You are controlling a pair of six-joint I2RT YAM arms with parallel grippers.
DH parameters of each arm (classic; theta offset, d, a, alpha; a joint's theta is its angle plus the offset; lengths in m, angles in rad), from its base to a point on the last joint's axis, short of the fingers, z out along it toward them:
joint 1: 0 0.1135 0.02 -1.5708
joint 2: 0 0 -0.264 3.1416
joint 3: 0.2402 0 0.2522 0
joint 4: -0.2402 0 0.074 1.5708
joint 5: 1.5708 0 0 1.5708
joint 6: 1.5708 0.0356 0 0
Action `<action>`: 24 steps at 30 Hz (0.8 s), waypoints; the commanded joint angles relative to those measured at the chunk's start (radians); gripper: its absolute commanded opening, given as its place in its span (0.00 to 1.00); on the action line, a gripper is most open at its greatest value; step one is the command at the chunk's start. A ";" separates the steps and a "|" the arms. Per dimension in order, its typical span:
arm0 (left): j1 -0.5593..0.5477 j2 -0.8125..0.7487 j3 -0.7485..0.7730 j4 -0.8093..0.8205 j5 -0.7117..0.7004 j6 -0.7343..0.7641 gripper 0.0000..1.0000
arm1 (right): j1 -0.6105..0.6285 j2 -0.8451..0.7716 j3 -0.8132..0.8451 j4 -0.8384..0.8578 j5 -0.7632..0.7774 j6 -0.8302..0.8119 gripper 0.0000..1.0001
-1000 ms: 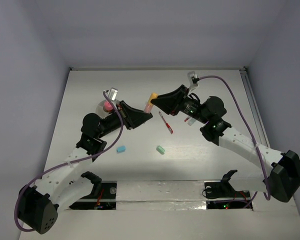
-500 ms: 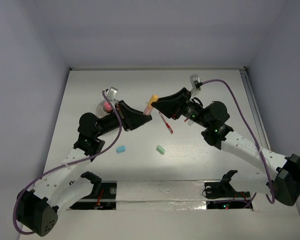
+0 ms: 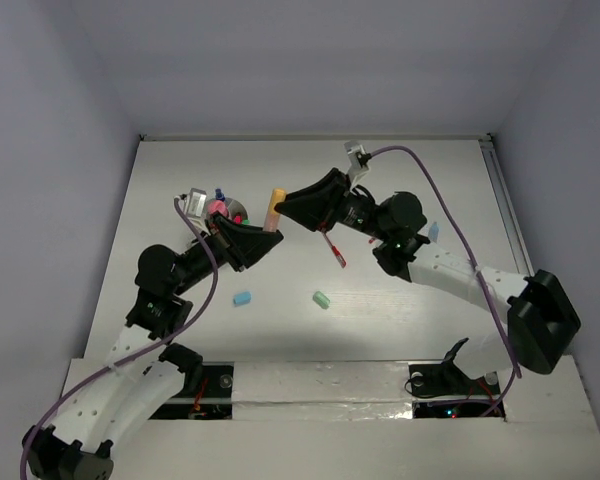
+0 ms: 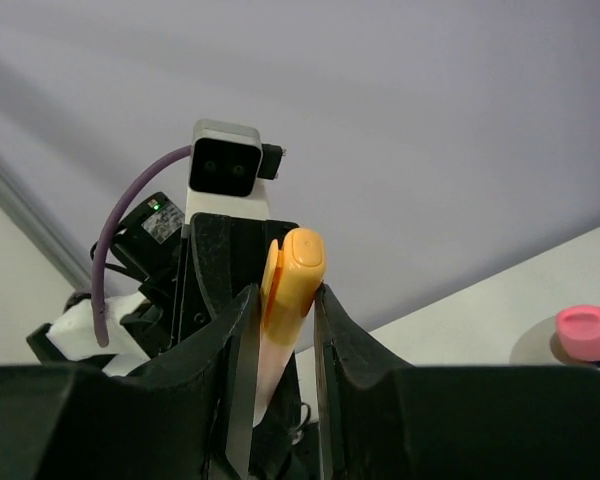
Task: Sort the stationery into containers
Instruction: Close the pen cap on the pen.
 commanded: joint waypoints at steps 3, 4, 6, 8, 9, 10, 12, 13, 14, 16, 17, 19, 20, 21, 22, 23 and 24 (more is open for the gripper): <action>0.005 -0.092 0.014 0.029 -0.184 0.073 0.00 | 0.087 0.131 -0.001 -0.110 -0.299 0.034 0.24; 0.005 -0.095 0.013 0.023 -0.182 0.077 0.00 | 0.087 0.136 0.012 -0.112 -0.305 0.034 0.32; 0.005 -0.098 0.014 0.014 -0.170 0.078 0.00 | 0.087 0.137 0.019 -0.115 -0.301 0.025 0.49; 0.005 -0.101 0.014 0.008 -0.161 0.076 0.00 | 0.087 0.133 0.035 -0.141 -0.296 0.008 0.58; 0.005 -0.104 0.014 0.006 -0.159 0.076 0.00 | 0.087 0.131 0.039 -0.146 -0.296 -0.007 0.59; 0.005 -0.104 0.011 0.006 -0.159 0.074 0.00 | 0.087 0.131 0.044 -0.150 -0.293 -0.010 0.60; 0.005 -0.108 0.008 0.005 -0.158 0.071 0.00 | 0.087 0.131 0.052 -0.153 -0.288 -0.020 0.61; 0.005 -0.109 0.005 0.005 -0.156 0.068 0.00 | 0.087 0.131 0.055 -0.152 -0.290 -0.021 0.61; 0.014 -0.109 0.003 0.002 -0.156 0.067 0.00 | 0.087 0.131 0.056 -0.149 -0.290 -0.024 0.62; 0.014 -0.112 -0.004 0.000 -0.155 0.064 0.00 | 0.087 0.131 0.062 -0.147 -0.282 -0.032 0.66; 0.014 -0.114 -0.006 0.000 -0.155 0.061 0.00 | 0.087 0.133 0.064 -0.146 -0.279 -0.033 0.67; 0.014 -0.117 -0.014 -0.006 -0.153 0.058 0.00 | 0.087 0.125 0.066 -0.140 -0.265 -0.035 0.71; 0.014 -0.120 -0.017 -0.011 -0.156 0.059 0.00 | 0.078 0.120 0.067 -0.138 -0.259 -0.035 0.73; 0.014 -0.124 -0.018 -0.027 -0.161 0.064 0.00 | 0.078 0.114 0.066 -0.138 -0.248 -0.033 0.75; 0.014 -0.135 -0.017 -0.038 -0.167 0.068 0.00 | 0.054 0.107 0.062 -0.140 -0.242 -0.033 0.77; 0.014 -0.143 -0.015 -0.066 -0.182 0.074 0.00 | 0.043 0.093 0.058 -0.146 -0.236 -0.030 0.80; 0.014 -0.149 -0.011 -0.078 -0.188 0.088 0.00 | 0.034 0.085 0.050 -0.146 -0.230 -0.029 0.82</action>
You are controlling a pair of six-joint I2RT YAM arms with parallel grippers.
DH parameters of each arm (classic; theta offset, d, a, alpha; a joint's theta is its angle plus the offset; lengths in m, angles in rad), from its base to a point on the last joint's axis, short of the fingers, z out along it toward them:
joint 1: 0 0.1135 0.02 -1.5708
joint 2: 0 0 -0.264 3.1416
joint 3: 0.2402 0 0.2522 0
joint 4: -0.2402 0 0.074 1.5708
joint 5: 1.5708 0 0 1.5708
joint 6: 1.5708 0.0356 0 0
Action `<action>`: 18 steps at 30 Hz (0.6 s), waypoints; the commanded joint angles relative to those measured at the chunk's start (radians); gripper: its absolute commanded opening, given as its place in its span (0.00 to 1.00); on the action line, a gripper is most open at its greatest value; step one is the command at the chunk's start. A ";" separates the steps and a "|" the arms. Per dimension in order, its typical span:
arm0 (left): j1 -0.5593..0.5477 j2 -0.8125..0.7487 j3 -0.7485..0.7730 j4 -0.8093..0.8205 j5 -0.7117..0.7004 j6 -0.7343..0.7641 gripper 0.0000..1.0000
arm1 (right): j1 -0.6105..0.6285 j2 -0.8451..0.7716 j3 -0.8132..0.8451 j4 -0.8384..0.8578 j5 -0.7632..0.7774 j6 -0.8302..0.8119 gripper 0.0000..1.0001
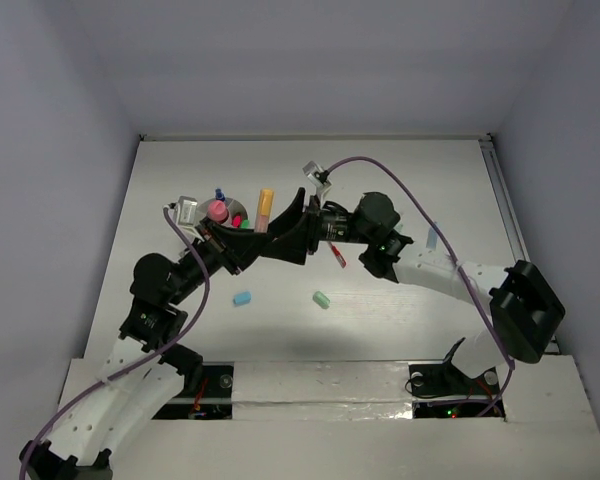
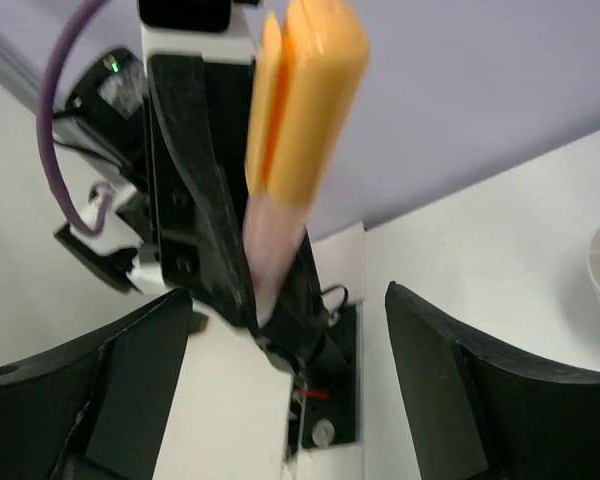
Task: Sort the stationery into containers
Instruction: Close the pen cap on the pen.
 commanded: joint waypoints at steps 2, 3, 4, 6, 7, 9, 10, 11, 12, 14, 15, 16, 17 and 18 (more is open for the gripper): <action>0.010 -0.060 0.028 0.056 -0.062 0.026 0.00 | -0.051 -0.049 -0.014 -0.040 -0.027 -0.027 0.85; 0.010 -0.068 0.030 0.053 -0.062 0.030 0.00 | -0.060 -0.052 -0.021 -0.029 -0.042 -0.016 0.85; 0.010 -0.070 0.033 0.049 -0.062 0.032 0.00 | -0.069 -0.057 -0.027 -0.014 -0.051 -0.008 0.86; 0.010 -0.065 0.028 0.041 -0.057 0.033 0.00 | -0.085 -0.072 -0.035 0.017 -0.074 0.001 0.88; 0.010 -0.064 0.017 0.041 -0.054 0.029 0.00 | -0.085 -0.078 -0.029 0.014 -0.078 -0.003 0.88; 0.010 -0.058 0.002 0.059 -0.042 0.020 0.00 | -0.095 -0.078 -0.005 0.002 -0.084 -0.019 0.89; 0.010 -0.048 -0.012 0.068 -0.031 0.014 0.00 | -0.095 -0.074 0.006 0.002 -0.090 -0.020 0.89; 0.010 -0.044 -0.015 0.076 -0.016 0.003 0.00 | -0.095 -0.071 0.017 0.006 -0.093 -0.020 0.90; 0.010 -0.036 -0.019 0.085 -0.010 0.000 0.00 | -0.095 -0.068 0.037 0.011 -0.099 -0.017 0.90; 0.010 -0.033 -0.027 0.088 -0.005 -0.003 0.00 | -0.095 -0.054 0.057 0.028 -0.105 -0.014 0.90; 0.010 -0.034 -0.029 0.085 -0.005 -0.003 0.00 | -0.095 -0.049 0.068 0.029 -0.108 -0.010 0.90; 0.010 -0.036 -0.032 0.085 -0.004 -0.003 0.00 | -0.095 -0.045 0.087 0.031 -0.108 -0.008 0.91; 0.010 -0.035 -0.035 0.088 0.000 -0.003 0.00 | -0.095 -0.031 0.098 0.037 -0.107 -0.007 0.91; 0.010 -0.034 -0.036 0.093 0.003 -0.002 0.00 | -0.095 -0.020 0.109 0.040 -0.107 0.001 0.91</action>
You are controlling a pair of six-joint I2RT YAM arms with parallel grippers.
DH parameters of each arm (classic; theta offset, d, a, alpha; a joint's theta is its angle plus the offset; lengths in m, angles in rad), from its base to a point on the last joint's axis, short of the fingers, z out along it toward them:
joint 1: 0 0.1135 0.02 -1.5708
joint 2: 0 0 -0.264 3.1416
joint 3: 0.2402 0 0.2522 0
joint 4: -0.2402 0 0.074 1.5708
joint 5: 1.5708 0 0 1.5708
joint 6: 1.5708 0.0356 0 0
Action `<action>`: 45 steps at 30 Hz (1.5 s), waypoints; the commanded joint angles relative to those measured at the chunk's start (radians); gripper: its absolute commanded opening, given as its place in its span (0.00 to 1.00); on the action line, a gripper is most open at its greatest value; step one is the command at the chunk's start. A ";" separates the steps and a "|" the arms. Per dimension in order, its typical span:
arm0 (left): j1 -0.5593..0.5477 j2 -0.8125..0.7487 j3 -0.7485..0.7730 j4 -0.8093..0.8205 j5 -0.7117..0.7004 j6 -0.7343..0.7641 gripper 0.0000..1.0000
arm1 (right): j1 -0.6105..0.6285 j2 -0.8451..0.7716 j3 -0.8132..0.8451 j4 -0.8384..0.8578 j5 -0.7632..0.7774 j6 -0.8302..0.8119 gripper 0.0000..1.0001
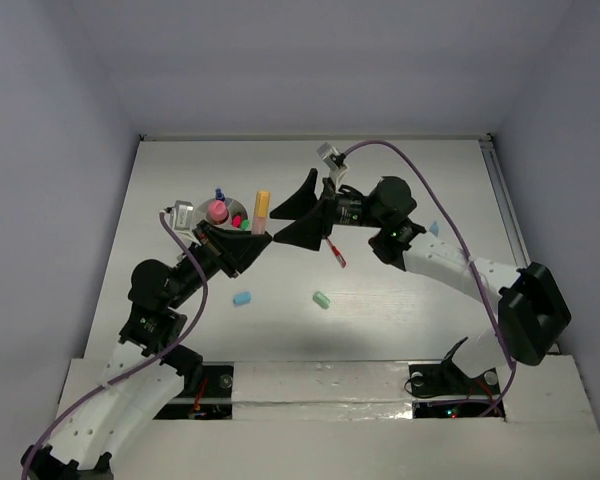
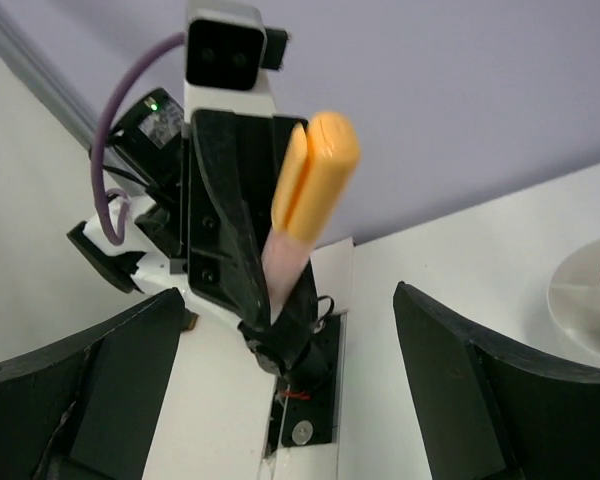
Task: Sort the stationery into containers
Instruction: Close the pen cap on the pen, then place the pen in the storage box.
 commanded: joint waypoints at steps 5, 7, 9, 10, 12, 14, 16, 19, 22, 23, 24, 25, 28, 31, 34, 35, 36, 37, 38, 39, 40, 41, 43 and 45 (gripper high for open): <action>0.005 0.020 -0.022 0.110 0.064 -0.016 0.00 | 0.001 0.090 0.150 0.093 -0.031 0.033 0.92; 0.005 0.028 -0.029 0.121 0.073 -0.021 0.00 | 0.001 0.115 0.170 0.108 -0.038 0.054 0.92; 0.005 0.032 -0.032 0.125 0.084 -0.021 0.00 | 0.001 0.142 0.195 0.133 -0.041 0.073 0.91; 0.005 0.034 -0.034 0.127 0.087 -0.021 0.00 | 0.001 0.149 0.201 0.140 -0.043 0.079 0.90; 0.005 0.039 -0.035 0.124 0.092 -0.018 0.00 | 0.001 0.162 0.219 0.156 -0.044 0.087 0.87; 0.005 0.042 -0.041 0.125 0.093 -0.016 0.00 | 0.001 0.182 0.230 0.163 -0.049 0.094 0.80; 0.005 0.042 -0.045 0.125 0.092 -0.015 0.00 | 0.001 0.195 0.225 0.180 -0.049 0.106 0.73; 0.005 0.043 -0.049 0.124 0.089 -0.011 0.00 | 0.001 0.198 0.216 0.190 -0.044 0.103 0.62; 0.005 0.045 -0.048 0.116 0.086 -0.002 0.00 | 0.001 0.198 0.212 0.190 -0.037 0.094 0.50; 0.005 0.046 -0.046 0.110 0.080 -0.001 0.00 | 0.001 0.199 0.212 0.188 -0.035 0.093 0.42; 0.005 0.045 -0.045 0.101 0.077 0.002 0.00 | 0.001 0.199 0.212 0.185 -0.034 0.090 0.35; 0.005 0.045 -0.042 0.095 0.072 0.008 0.00 | 0.001 0.199 0.212 0.180 -0.031 0.082 0.23; 0.005 0.034 -0.022 0.026 0.029 0.042 0.06 | 0.001 0.201 0.218 0.154 -0.023 0.065 0.00; 0.005 -0.004 0.017 -0.082 -0.060 0.087 0.43 | 0.001 0.207 0.224 0.125 -0.003 0.042 0.00; 0.005 -0.041 0.054 -0.181 -0.127 0.143 0.83 | 0.001 0.222 0.241 0.102 0.021 0.012 0.00; 0.005 -0.047 0.073 -0.209 -0.153 0.166 0.90 | 0.001 0.228 0.248 0.087 0.029 0.004 0.00; 0.005 -0.052 0.083 -0.271 -0.166 0.176 0.95 | -0.010 0.236 0.258 0.084 0.035 -0.002 0.00; 0.005 -0.066 0.092 -0.304 -0.180 0.183 0.99 | -0.019 0.245 0.276 0.084 0.043 -0.004 0.00; 0.005 -0.073 0.110 -0.339 -0.192 0.191 0.99 | -0.019 0.265 0.287 0.082 0.049 -0.004 0.00; 0.005 -0.082 0.118 -0.409 -0.227 0.203 0.99 | -0.031 0.276 0.296 0.082 0.054 -0.002 0.00; 0.005 -0.110 0.127 -0.442 -0.250 0.209 0.99 | -0.032 0.287 0.311 0.082 0.071 -0.004 0.00; 0.005 -0.127 0.149 -0.474 -0.296 0.216 0.99 | -0.032 0.307 0.317 0.076 0.083 -0.010 0.00; 0.005 -0.177 0.175 -0.556 -0.350 0.235 0.99 | -0.032 0.328 0.333 0.062 0.113 -0.034 0.00; 0.005 -0.207 0.221 -0.614 -0.426 0.254 0.99 | -0.032 0.369 0.347 0.071 0.127 -0.035 0.00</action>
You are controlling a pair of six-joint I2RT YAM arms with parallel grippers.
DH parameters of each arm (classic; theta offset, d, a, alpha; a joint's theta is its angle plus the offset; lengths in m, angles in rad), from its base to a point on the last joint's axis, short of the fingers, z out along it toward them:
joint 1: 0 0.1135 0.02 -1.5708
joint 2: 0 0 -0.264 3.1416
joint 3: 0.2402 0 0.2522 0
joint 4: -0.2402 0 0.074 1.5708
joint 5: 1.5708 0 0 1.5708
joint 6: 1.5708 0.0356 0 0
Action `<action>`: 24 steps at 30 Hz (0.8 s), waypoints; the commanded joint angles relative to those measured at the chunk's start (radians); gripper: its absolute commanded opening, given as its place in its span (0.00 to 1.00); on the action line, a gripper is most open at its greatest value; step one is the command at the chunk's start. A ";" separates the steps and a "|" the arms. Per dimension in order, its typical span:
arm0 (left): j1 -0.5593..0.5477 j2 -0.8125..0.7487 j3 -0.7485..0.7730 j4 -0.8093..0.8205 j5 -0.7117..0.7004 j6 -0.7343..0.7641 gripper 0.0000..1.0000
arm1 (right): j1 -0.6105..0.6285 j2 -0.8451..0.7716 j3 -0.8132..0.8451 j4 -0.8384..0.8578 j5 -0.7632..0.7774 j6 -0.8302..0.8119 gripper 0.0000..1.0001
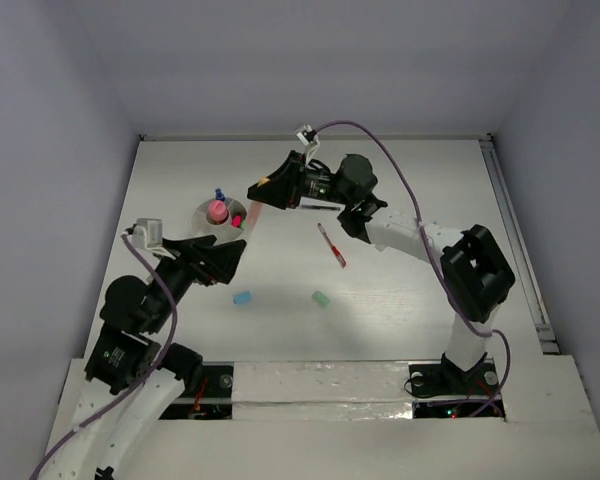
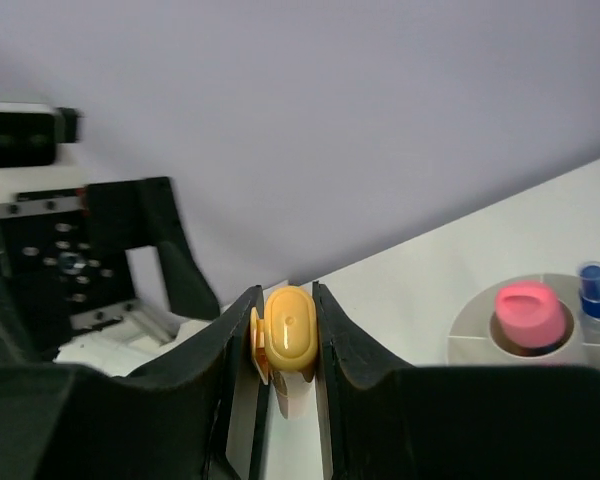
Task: Sort the stationery into containers
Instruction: Place the pen in the storage box.
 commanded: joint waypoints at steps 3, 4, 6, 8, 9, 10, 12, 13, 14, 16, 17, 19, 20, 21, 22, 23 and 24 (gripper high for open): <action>0.000 -0.075 0.139 -0.157 -0.244 0.109 0.99 | -0.005 0.092 0.067 0.029 0.093 -0.049 0.00; 0.000 -0.072 0.150 -0.163 -0.259 0.140 0.99 | -0.005 0.106 0.074 0.029 0.119 -0.061 0.00; 0.000 -0.061 0.166 -0.176 -0.290 0.163 0.99 | 0.007 0.144 0.095 0.017 0.147 -0.082 0.00; 0.000 -0.046 0.163 -0.177 -0.311 0.189 0.99 | 0.032 0.167 0.120 -0.019 0.187 -0.130 0.00; 0.000 -0.044 0.159 -0.177 -0.319 0.195 0.99 | 0.050 0.178 0.145 -0.029 0.204 -0.147 0.00; 0.000 -0.044 0.152 -0.173 -0.326 0.200 0.99 | 0.060 0.197 0.158 -0.043 0.233 -0.182 0.00; 0.000 -0.050 0.127 -0.159 -0.343 0.210 0.99 | 0.075 0.218 0.187 -0.089 0.271 -0.219 0.00; 0.000 -0.055 0.118 -0.154 -0.348 0.212 0.99 | 0.086 0.227 0.213 -0.106 0.305 -0.251 0.00; 0.000 -0.058 0.101 -0.150 -0.353 0.214 0.99 | 0.086 0.245 0.222 -0.132 0.320 -0.266 0.00; 0.000 -0.069 0.084 -0.137 -0.365 0.215 0.99 | 0.096 0.259 0.238 -0.155 0.360 -0.315 0.00; 0.000 -0.072 0.068 -0.131 -0.368 0.214 0.99 | 0.106 0.271 0.250 -0.175 0.394 -0.326 0.00; 0.000 -0.080 0.051 -0.116 -0.368 0.214 0.99 | 0.116 0.285 0.258 -0.183 0.435 -0.357 0.00; 0.000 -0.080 0.044 -0.111 -0.368 0.215 0.99 | 0.116 0.293 0.268 -0.192 0.445 -0.363 0.00; 0.000 -0.080 0.044 -0.113 -0.368 0.217 0.99 | 0.116 0.309 0.276 -0.197 0.452 -0.372 0.00; 0.000 -0.077 0.046 -0.110 -0.368 0.223 0.99 | 0.127 0.317 0.284 -0.203 0.458 -0.383 0.00; 0.000 -0.077 0.044 -0.108 -0.368 0.224 0.99 | 0.127 0.323 0.290 -0.204 0.475 -0.391 0.00; 0.000 -0.077 0.044 -0.110 -0.366 0.226 0.99 | 0.127 0.336 0.298 -0.207 0.481 -0.397 0.00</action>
